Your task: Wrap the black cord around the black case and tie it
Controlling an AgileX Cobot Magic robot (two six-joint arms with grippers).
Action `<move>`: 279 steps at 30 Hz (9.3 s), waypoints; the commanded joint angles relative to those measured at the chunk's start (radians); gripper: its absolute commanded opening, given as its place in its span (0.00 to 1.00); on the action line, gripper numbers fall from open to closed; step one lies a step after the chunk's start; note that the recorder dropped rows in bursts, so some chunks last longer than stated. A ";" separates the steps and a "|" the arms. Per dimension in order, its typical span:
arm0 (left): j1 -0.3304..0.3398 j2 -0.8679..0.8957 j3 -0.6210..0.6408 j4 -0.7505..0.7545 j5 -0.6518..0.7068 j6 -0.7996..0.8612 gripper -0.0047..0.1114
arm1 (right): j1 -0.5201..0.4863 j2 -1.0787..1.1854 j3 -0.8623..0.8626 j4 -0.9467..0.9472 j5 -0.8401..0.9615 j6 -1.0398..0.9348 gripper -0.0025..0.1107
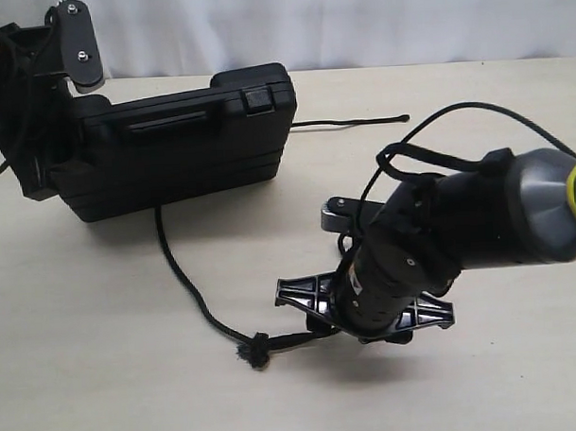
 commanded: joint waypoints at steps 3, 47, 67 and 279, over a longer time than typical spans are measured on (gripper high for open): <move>0.000 0.003 0.000 -0.036 -0.017 -0.015 0.04 | 0.007 0.027 0.005 -0.049 -0.084 0.125 0.51; 0.000 0.005 0.002 0.019 -0.001 -0.007 0.04 | 0.007 -0.035 0.121 -0.316 -0.789 -0.013 0.06; 0.000 -0.026 0.089 -0.002 -0.077 0.156 0.04 | 0.007 -0.102 0.109 -0.285 -0.812 0.014 0.06; 0.076 0.311 -0.392 -0.738 0.490 0.168 0.04 | -0.138 0.087 -0.175 -0.117 -0.871 -0.696 0.06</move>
